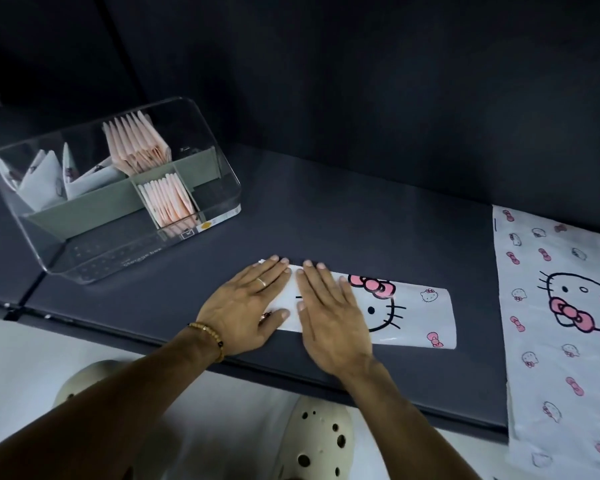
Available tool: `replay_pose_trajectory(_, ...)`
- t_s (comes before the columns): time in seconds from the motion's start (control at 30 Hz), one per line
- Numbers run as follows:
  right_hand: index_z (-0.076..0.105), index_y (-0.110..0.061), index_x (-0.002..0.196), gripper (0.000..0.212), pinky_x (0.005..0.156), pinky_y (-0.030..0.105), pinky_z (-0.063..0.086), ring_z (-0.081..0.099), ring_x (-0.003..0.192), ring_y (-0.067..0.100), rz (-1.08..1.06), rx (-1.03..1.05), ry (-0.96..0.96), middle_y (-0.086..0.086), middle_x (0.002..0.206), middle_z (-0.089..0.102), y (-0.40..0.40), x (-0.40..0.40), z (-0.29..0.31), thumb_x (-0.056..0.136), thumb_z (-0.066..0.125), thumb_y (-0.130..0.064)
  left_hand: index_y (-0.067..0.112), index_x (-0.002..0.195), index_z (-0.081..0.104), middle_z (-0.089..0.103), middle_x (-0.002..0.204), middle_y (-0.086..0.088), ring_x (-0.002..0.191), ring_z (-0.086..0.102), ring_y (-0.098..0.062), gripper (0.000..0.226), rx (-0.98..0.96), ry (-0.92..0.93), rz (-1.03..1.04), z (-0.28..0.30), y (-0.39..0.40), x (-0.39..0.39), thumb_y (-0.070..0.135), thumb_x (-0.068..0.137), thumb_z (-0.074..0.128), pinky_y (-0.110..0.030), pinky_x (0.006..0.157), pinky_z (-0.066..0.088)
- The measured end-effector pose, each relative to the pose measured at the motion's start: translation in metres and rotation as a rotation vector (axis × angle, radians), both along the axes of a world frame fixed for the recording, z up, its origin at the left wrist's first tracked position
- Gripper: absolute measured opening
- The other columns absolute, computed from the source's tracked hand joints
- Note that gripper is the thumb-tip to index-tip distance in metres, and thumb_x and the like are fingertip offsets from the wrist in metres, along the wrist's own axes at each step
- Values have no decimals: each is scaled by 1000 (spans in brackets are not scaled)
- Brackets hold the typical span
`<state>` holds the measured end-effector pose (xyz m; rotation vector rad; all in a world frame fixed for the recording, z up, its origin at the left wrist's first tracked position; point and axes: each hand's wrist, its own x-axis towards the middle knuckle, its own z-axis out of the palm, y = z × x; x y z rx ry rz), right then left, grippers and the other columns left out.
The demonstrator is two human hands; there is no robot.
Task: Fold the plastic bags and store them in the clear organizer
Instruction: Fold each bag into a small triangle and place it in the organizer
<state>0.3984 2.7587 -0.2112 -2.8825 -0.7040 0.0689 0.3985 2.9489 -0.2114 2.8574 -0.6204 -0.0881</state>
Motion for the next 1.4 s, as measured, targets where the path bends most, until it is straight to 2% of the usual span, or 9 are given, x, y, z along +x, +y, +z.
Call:
replay_pose_trajectory(0.23, 9, -24, 153, 63, 120, 39, 7, 4, 149, 16, -103, -200, 50, -1, 161, 11, -108, 8, -4, 98, 6, -56, 17, 151, 9, -1, 156, 7, 143, -8, -6, 71, 24, 4, -3, -6, 1, 2, 57, 93, 16, -23, 116, -8)
replay_pose_trajectory(0.43, 2, -16, 154, 72, 119, 34, -2, -9, 148, 11, -182, -224, 87, -1, 162, 0, -146, 11, -4, 96, 0, -59, 20, 151, 15, 5, 158, 8, 141, -8, -1, 70, -44, 21, 17, -7, 0, 1, 58, 94, 29, -20, 114, -10)
replay_pose_trajectory(0.57, 20, -5, 152, 66, 120, 41, 13, 11, 148, 25, -353, -281, 56, 13, 160, 15, -131, 6, 14, 98, 14, -43, 25, 139, 41, 16, 158, 7, 145, 4, -5, 58, -111, 21, 35, -3, -1, 2, 57, 91, 39, -19, 114, -6)
replay_pose_trajectory(0.7, 58, -10, 125, 45, 89, 43, 48, 55, 113, 31, -161, -91, -133, 14, 129, 56, -64, -28, 29, 90, 43, -32, 30, 127, 46, 15, 158, 5, 146, 4, -8, 48, -128, 31, 43, -2, -3, 0, 59, 90, 37, -22, 116, -4)
replay_pose_trajectory(0.8, 63, -15, 114, 34, 82, 41, 51, 58, 105, 25, -101, -115, -69, 5, 117, 61, -43, -48, 27, 87, 55, -35, 34, 130, 42, 7, 159, 4, 146, -1, -9, 63, -150, 100, 5, 3, -3, -3, 72, 79, 44, -24, 116, -5)
replay_pose_trajectory(0.97, 54, -14, 130, 35, 103, 34, 41, 48, 128, 20, -181, -98, 26, 3, 138, 50, -64, -42, 27, 96, 48, -20, 43, 142, 25, -11, 159, 0, 145, -15, -16, 60, -13, 183, -114, 8, 5, -16, 57, 87, 45, -28, 116, -6)
replay_pose_trajectory(1.2, 62, -15, 121, 37, 90, 40, 50, 56, 111, 27, -77, -65, 2, 6, 124, 59, -38, -38, 32, 85, 65, -23, 37, 139, 38, 23, 157, 0, 147, 3, -24, 45, 88, 88, -35, 17, -17, -24, 46, 100, 19, -39, 116, 14)
replay_pose_trajectory(1.3, 71, -12, 88, 12, 67, 32, 56, 63, 86, 25, -127, -20, -111, 3, 94, 67, -18, -39, 32, 76, 74, -9, 32, 138, 41, 32, 153, 2, 146, 10, -20, 47, 14, 133, 30, 22, -21, -23, 51, 96, 31, -37, 115, 21)
replay_pose_trajectory(1.4, 67, -9, 83, 9, 60, 29, 45, 60, 72, 22, -319, 211, -32, 3, 77, 65, -17, -34, 32, 88, 60, -5, 38, 127, 49, 55, 129, 6, 127, 41, -15, 56, -248, 278, 176, 39, -17, -17, 62, 77, 59, -32, 105, 36)
